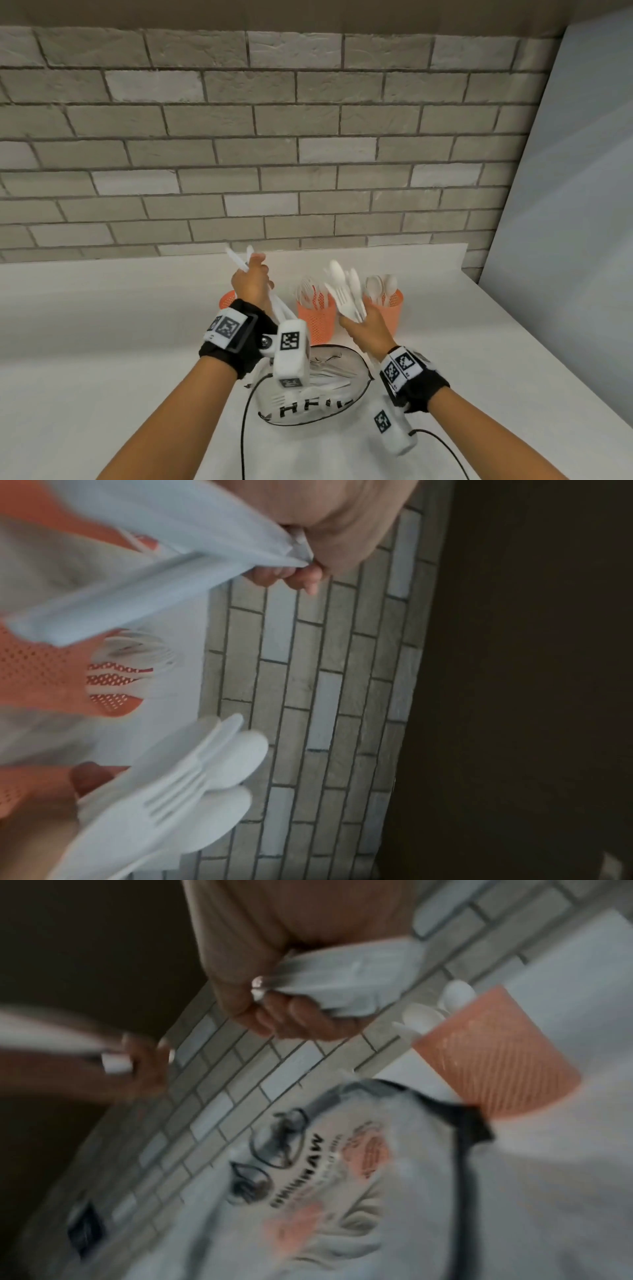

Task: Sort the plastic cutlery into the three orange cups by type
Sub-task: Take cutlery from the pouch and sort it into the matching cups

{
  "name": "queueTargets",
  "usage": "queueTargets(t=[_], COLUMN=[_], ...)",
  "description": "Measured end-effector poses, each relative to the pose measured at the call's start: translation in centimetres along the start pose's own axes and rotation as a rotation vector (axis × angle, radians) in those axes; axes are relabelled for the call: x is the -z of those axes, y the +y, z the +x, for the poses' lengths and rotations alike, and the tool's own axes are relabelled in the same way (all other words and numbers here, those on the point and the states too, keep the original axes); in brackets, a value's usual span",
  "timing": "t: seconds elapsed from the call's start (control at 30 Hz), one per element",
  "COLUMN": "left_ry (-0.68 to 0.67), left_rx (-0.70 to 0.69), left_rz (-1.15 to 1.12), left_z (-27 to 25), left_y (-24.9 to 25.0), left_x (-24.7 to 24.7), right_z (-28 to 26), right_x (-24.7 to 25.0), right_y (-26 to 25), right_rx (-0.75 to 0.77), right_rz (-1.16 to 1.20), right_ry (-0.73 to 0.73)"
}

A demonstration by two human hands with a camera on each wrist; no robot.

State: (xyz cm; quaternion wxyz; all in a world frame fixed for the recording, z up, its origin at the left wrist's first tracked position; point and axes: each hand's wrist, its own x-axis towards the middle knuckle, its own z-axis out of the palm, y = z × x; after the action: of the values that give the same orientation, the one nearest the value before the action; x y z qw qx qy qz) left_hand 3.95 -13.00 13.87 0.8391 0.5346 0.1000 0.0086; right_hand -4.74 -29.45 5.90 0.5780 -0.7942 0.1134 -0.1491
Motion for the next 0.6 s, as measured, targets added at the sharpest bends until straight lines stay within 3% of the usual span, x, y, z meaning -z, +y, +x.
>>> queueTargets(t=[0.13, 0.27, 0.47, 0.6], left_ry=[-0.052, -0.158, -0.325, -0.342], left_rx=[0.196, 0.230, 0.329, 0.307], left_rz=[-0.217, 0.044, 0.177, 0.204], left_z=[0.2, -0.3, -1.2, -2.2], left_y=[-0.8, -2.6, -4.6, -5.0], left_x=[1.4, 2.2, 2.9, 2.3], right_z=[-0.1, -0.2, -0.7, -1.1], right_x=[0.3, 0.4, 0.3, 0.0], right_y=[-0.5, -0.8, -0.9, -0.9], right_rx=[-0.262, -0.394, -0.367, -0.366], right_rz=[0.369, 0.594, 0.517, 0.492], right_ry=[-0.202, -0.368, -0.448, -0.431])
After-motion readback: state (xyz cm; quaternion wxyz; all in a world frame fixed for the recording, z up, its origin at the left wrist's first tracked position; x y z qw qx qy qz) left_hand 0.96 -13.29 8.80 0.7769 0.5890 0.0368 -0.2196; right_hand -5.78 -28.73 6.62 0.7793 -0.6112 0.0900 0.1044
